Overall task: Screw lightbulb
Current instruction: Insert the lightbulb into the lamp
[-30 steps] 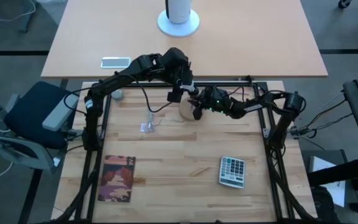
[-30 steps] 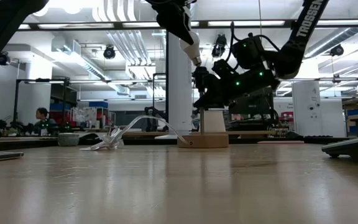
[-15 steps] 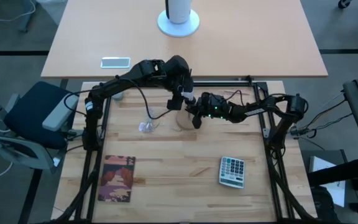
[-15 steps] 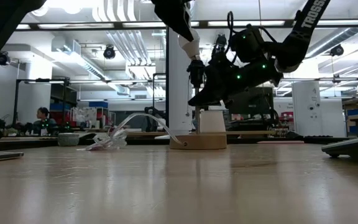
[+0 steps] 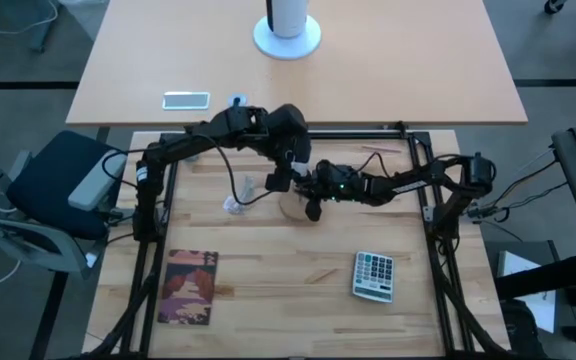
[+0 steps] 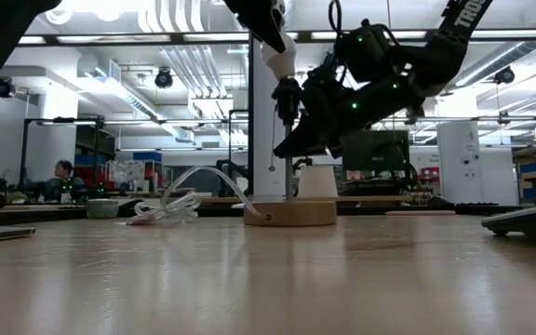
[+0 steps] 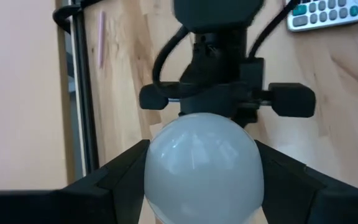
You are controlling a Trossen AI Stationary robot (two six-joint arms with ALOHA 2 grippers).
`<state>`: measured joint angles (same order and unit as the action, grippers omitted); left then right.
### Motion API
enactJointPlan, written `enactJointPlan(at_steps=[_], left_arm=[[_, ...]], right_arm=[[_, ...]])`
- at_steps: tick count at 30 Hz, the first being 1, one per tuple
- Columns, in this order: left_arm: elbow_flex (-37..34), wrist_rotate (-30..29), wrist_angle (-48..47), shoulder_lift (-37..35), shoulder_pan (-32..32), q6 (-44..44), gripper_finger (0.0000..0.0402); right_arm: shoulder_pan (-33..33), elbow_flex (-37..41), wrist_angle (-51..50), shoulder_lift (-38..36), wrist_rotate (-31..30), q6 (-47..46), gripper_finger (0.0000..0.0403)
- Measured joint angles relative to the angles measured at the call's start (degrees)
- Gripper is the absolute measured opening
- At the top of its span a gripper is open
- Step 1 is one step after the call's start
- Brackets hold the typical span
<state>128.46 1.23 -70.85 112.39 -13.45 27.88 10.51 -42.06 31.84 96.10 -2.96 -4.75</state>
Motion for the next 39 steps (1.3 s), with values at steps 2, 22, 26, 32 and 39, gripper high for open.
enactJointPlan(at_steps=[2,22,26,32,39], left_arm=[[0.0,0.1,0.0,0.0,0.2,0.0,0.0242],[0.0,-0.6,0.3,0.2,0.6,-0.2,0.0246],[0.0,-0.7,0.6,0.2,0.6,-0.4,0.0246],[0.0,-0.7,2.1,0.3,0.6,-1.9,0.0246],[0.0,-0.6,2.7,0.3,0.6,-2.7,0.0246]], right_arm=[[-0.4,0.0,-0.8,-0.4,-0.1,0.0,0.0121],[-1.8,0.6,-30.3,-23.3,-5.2,1.8,0.0179],[-2.5,0.7,-30.9,-29.7,-5.1,4.6,0.0174],[-2.4,0.5,-23.7,-32.1,-5.1,8.2,0.0179],[-2.4,0.5,-15.7,-27.8,-5.1,9.5,0.0206]])
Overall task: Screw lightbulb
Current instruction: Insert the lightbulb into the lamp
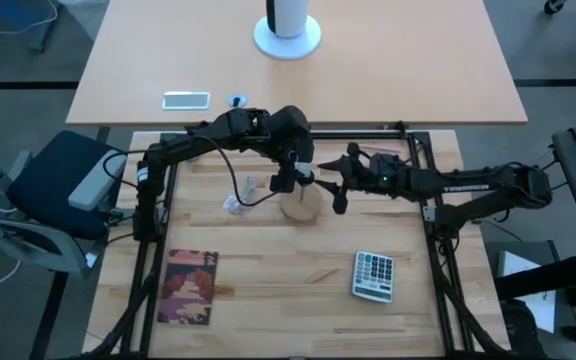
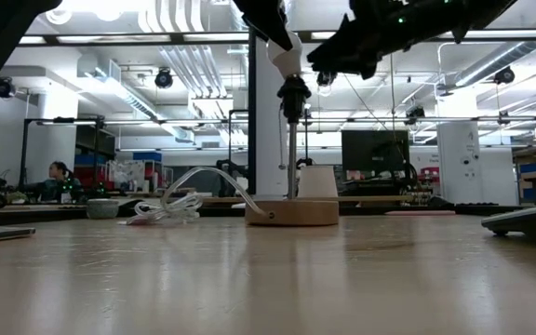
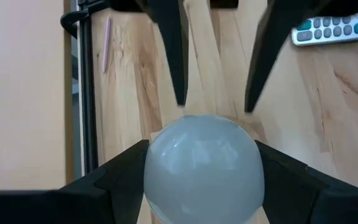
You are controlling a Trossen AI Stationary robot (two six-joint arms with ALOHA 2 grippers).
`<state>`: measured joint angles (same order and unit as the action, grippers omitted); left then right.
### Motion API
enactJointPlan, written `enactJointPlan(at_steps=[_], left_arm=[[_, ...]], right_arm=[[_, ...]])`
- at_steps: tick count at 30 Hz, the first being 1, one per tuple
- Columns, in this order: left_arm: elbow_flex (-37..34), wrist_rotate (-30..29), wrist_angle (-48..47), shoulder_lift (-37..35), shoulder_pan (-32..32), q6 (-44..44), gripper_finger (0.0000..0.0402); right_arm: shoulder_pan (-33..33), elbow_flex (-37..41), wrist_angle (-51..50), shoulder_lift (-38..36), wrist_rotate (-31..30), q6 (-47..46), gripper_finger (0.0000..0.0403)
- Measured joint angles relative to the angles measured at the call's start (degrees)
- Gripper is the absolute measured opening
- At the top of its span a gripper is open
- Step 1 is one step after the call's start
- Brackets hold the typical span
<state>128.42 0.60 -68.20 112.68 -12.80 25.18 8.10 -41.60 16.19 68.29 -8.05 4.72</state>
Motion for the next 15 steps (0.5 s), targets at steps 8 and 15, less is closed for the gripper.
enactJointPlan(at_steps=[8,15], left_arm=[[0.0,0.0,1.3,0.0,0.0,-0.5,0.0246],[0.0,0.0,1.6,0.0,0.1,-2.0,0.0248]], right_arm=[[0.0,-2.9,3.0,5.4,-0.1,1.2,0.0236],[0.1,-6.9,2.4,9.9,-0.4,1.2,0.0232]])
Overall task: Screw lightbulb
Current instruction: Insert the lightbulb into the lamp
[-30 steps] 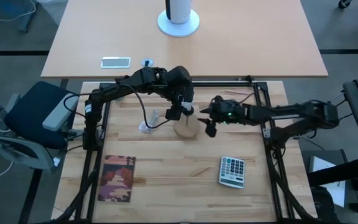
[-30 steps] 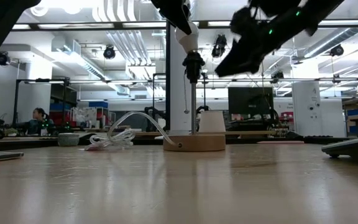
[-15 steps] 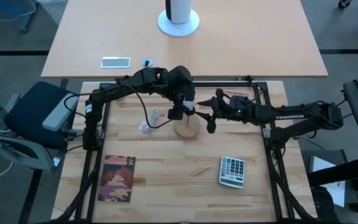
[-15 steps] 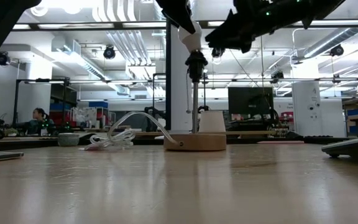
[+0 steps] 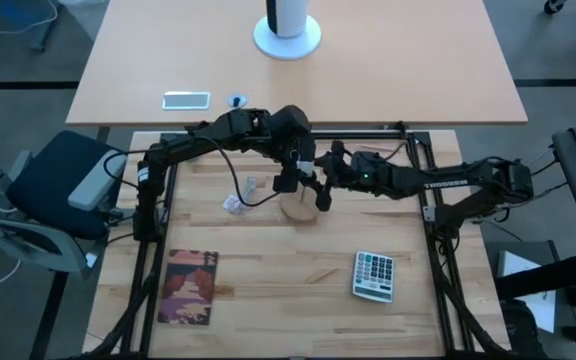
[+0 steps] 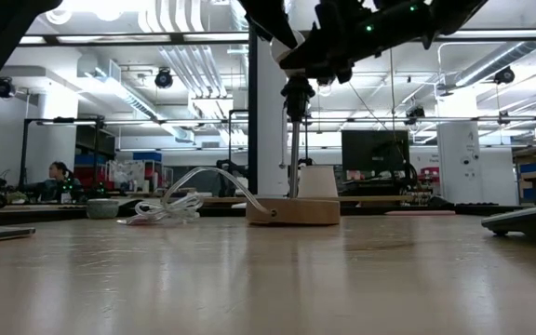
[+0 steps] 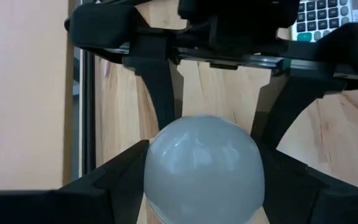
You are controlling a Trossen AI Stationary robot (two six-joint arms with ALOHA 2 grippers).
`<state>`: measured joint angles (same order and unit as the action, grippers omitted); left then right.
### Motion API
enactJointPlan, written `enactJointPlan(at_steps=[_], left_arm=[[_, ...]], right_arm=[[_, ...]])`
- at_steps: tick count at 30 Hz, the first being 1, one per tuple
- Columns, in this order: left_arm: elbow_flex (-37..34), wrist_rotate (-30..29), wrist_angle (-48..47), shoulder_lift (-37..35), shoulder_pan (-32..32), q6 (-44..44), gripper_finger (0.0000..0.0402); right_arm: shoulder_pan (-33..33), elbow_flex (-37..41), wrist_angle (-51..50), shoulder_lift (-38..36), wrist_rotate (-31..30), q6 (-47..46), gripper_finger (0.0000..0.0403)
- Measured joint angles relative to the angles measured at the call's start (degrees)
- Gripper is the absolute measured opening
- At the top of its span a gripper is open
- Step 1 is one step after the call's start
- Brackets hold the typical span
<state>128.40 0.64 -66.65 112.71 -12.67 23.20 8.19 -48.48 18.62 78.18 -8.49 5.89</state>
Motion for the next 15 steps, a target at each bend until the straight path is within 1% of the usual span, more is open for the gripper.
enactJointPlan(at_steps=[3,9,15], left_arm=[[0.0,0.0,0.1,0.0,0.2,0.0,0.0253],[0.0,-0.1,0.0,0.0,0.3,0.1,0.0270],[0.0,0.0,-0.1,-0.1,0.3,0.0,0.0285]], right_arm=[[0.0,-0.3,0.0,0.1,-1.0,0.1,0.0209],[0.0,-0.2,-0.8,-0.3,-1.2,0.0,0.0131],[-0.1,0.5,0.4,-0.1,-1.3,-0.3,0.0130]])
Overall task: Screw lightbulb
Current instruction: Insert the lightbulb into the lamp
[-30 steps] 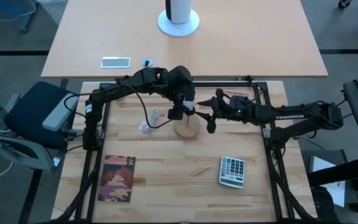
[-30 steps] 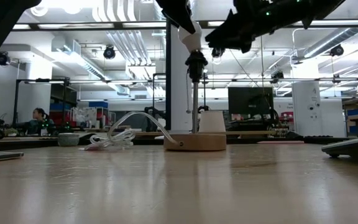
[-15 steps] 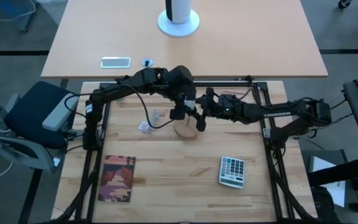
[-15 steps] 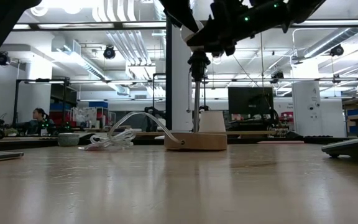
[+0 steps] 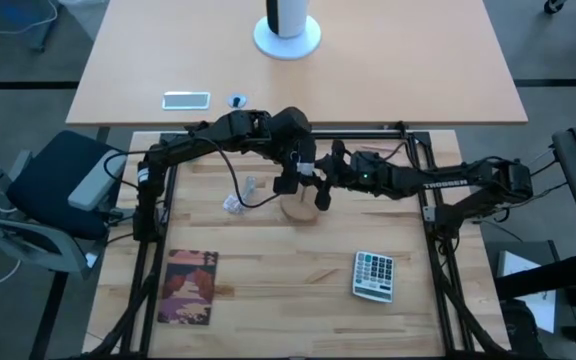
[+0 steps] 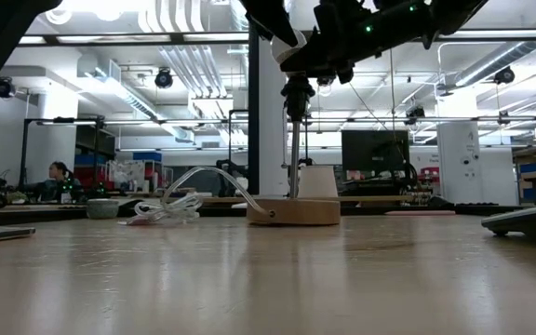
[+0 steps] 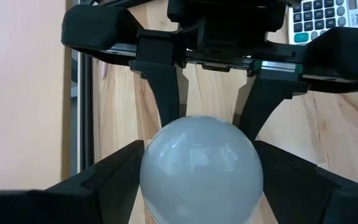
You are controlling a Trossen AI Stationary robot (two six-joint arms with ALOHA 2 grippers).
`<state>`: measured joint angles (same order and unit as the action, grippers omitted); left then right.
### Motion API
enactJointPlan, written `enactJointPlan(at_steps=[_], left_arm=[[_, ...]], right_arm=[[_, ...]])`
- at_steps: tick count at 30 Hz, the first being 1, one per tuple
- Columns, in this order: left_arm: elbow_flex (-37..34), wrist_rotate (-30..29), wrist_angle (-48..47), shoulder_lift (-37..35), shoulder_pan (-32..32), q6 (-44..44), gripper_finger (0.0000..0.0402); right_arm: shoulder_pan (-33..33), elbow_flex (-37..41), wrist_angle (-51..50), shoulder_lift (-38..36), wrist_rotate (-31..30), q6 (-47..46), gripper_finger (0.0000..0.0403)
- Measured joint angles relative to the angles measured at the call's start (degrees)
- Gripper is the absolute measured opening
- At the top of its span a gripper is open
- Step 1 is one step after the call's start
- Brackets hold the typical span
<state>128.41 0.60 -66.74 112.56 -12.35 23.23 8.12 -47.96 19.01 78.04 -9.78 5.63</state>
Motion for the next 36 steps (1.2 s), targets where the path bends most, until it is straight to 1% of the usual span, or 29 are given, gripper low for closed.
enactJointPlan(at_steps=[8,14,19,27,36], left_arm=[[-0.1,0.3,0.3,-1.5,0.0,0.0,0.0290],[-0.1,0.0,1.9,-3.7,0.0,0.1,0.0290],[0.0,0.0,2.7,-4.2,0.0,0.0,0.0290],[-1.7,0.0,3.7,-4.2,0.0,0.0,0.0291],[-4.7,0.1,6.1,-4.2,0.0,-0.3,0.0291]], right_arm=[[0.0,3.0,7.8,0.0,0.8,-1.8,0.0130],[0.0,3.2,7.9,0.0,0.7,-2.6,0.0130],[0.0,3.6,9.6,0.0,0.9,-2.7,0.0130],[0.0,8.3,18.0,0.1,0.8,-3.8,0.0130],[0.0,9.0,18.5,0.1,0.6,-2.7,0.0129]])
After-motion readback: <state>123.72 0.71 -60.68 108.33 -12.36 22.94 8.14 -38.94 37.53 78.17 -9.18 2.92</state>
